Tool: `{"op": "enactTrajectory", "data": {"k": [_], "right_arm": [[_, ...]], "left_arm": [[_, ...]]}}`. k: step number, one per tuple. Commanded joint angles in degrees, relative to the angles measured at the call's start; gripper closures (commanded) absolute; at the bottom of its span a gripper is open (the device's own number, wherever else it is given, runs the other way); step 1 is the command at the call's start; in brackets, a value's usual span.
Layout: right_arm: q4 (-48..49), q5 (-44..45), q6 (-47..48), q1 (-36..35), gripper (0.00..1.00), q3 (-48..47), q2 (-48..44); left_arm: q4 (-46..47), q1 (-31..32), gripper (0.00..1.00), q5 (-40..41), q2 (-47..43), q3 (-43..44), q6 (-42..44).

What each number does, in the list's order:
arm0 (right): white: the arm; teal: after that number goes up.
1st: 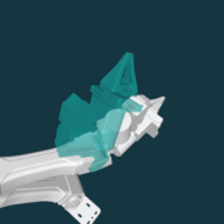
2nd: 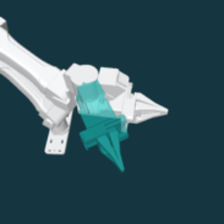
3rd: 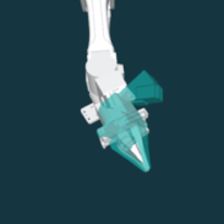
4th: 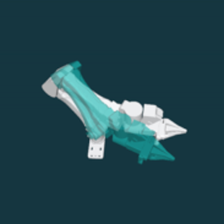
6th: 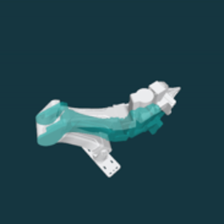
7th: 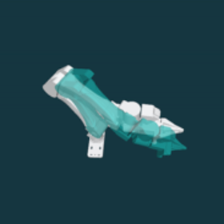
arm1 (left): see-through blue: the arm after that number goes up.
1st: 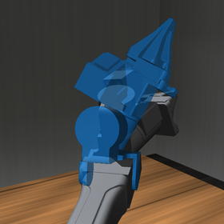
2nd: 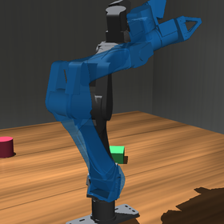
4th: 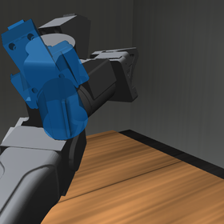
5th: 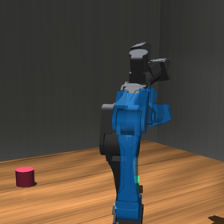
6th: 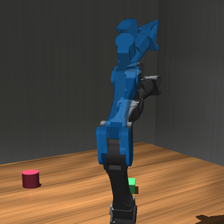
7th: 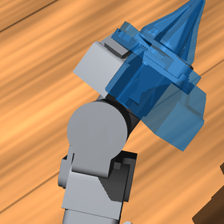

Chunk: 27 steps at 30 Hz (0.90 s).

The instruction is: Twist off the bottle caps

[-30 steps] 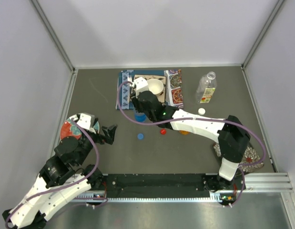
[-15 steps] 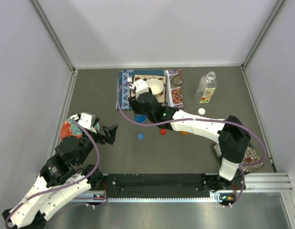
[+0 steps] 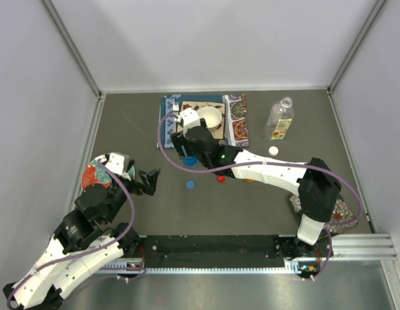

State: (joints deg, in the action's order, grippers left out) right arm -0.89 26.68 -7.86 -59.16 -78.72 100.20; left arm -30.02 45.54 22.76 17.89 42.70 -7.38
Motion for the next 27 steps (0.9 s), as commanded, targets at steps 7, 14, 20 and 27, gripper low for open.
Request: {"op": "enactTrajectory", "data": {"k": [7, 14, 20, 27], "right_arm": [[-2.3, 3.6, 3.6, -3.8, 0.21, -5.0, -7.2], [-8.4, 9.1, 7.6, -6.4, 0.18, -9.1, -16.5], [-11.8, 16.4, 11.9, -6.5, 0.17, -0.6, -33.0], [-11.9, 22.9, 10.1, -6.5, 0.16, 18.6, -53.9]], "left_arm": [[2.4, 0.0, 0.02, -0.4, 0.7, 0.2, -0.4], [2.7, 0.0, 0.02, 0.9, 1.4, 1.1, -1.1], [2.6, 0.0, 0.02, -0.2, 7.8, 3.0, -4.6], [2.9, 0.0, 0.01, -0.5, 13.7, 5.1, -11.7]]}}
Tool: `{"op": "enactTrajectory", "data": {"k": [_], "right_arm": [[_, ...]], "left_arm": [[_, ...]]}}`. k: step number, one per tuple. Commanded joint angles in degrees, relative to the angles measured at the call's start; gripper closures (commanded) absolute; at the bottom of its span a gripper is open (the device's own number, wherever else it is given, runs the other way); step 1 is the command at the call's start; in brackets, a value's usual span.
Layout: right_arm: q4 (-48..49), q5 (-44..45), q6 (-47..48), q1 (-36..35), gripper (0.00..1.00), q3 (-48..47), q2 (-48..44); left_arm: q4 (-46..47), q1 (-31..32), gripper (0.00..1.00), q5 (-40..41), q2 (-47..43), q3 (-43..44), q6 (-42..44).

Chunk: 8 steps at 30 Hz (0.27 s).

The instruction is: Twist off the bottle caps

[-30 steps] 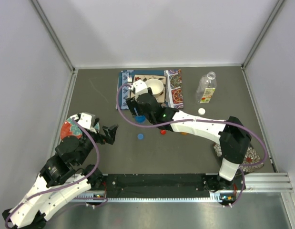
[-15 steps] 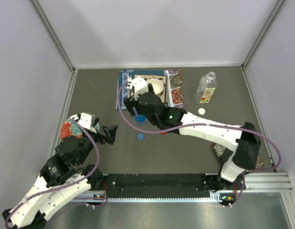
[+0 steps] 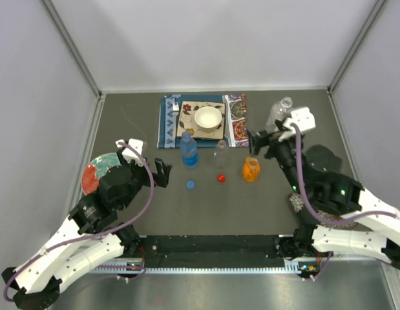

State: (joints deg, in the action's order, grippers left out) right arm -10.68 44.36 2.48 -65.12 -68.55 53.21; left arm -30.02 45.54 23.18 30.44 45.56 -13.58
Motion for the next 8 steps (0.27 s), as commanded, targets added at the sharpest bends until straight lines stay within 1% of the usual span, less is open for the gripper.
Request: {"op": "enactTrajectory", "data": {"k": [1, 2, 4, 8], "right_arm": [[-2.4, 5.6, -0.4, -0.6, 0.16, 9.7, -8.9], [-2.9, 5.8, -1.3, -0.5, 0.15, 11.6, -11.5], [-4.3, 7.1, -2.0, -0.5, 0.14, 12.8, -13.7], [-6.7, 7.7, -4.4, -0.5, 0.13, 14.5, -16.9]], "left_arm": [[3.5, 0.0, 0.02, -1.2, 1.3, 2.0, -6.2], [4.9, 0.0, 0.01, -1.5, 1.0, 0.9, -7.6], [5.6, 0.0, 0.02, -1.4, 1.0, 0.0, -10.5], [5.0, 0.0, 0.02, -2.0, 1.6, 0.7, -12.1]]}}
